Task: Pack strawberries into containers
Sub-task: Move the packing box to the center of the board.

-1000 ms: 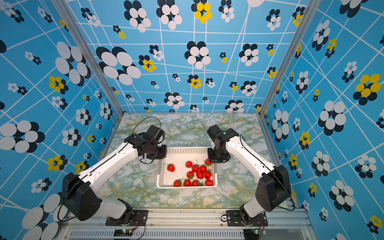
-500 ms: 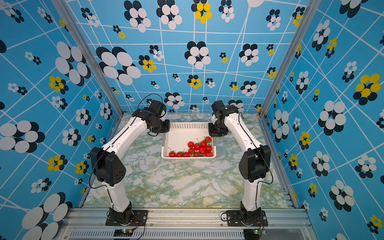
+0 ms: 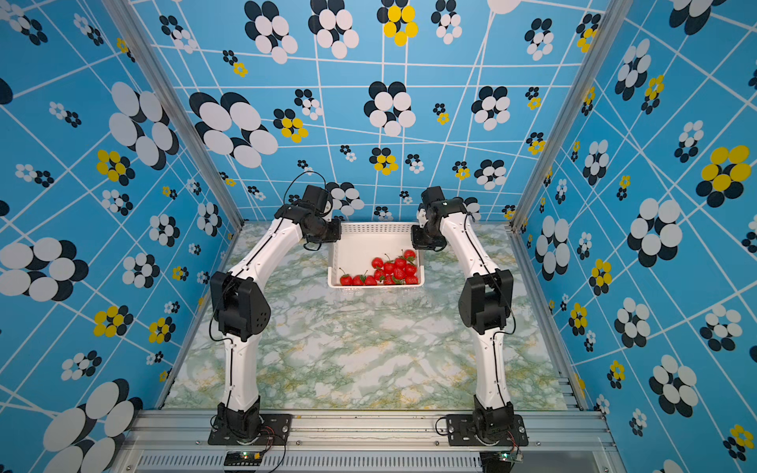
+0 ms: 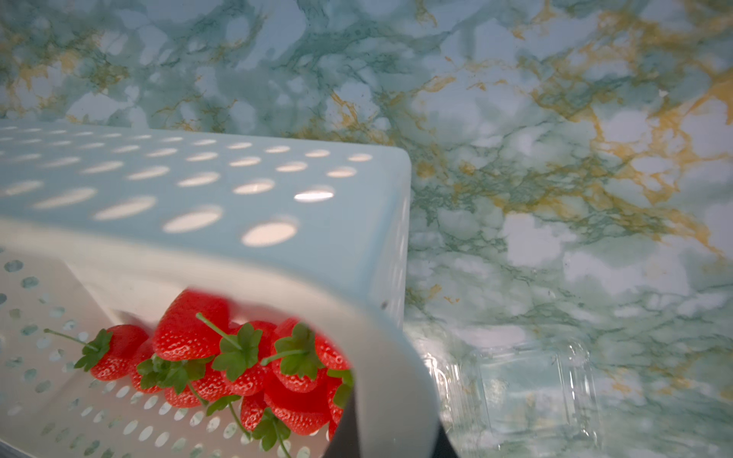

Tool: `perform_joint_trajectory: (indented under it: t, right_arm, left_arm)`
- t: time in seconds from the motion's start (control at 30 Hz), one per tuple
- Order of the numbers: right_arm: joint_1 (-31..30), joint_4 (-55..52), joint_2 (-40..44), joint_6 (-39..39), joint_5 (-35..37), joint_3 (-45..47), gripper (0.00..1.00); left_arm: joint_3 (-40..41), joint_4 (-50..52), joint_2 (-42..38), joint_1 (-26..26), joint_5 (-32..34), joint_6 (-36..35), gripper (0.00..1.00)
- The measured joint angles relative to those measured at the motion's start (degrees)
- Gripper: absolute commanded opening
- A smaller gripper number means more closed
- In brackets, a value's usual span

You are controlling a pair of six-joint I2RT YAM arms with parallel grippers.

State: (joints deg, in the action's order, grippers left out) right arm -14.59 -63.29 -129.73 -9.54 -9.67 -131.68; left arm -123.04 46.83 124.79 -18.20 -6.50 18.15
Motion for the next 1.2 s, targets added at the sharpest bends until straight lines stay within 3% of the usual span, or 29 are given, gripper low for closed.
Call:
perform_joint_trajectory:
  t: [0.7,1.2]
  right_arm:
    - [0.50,8.57,-8.66,1.55,-0.98,-9.70,0.00]
    - [1.68,9.09,-16.52,0.92,-3.32,-15.78,0.00]
  left_arm:
    - [-8.79,-7.21,9.57,3.45,-3.10,0.26,0.12]
    - [-16.22,-4.46,16.72,3.78,-3.63,2.38,0.14]
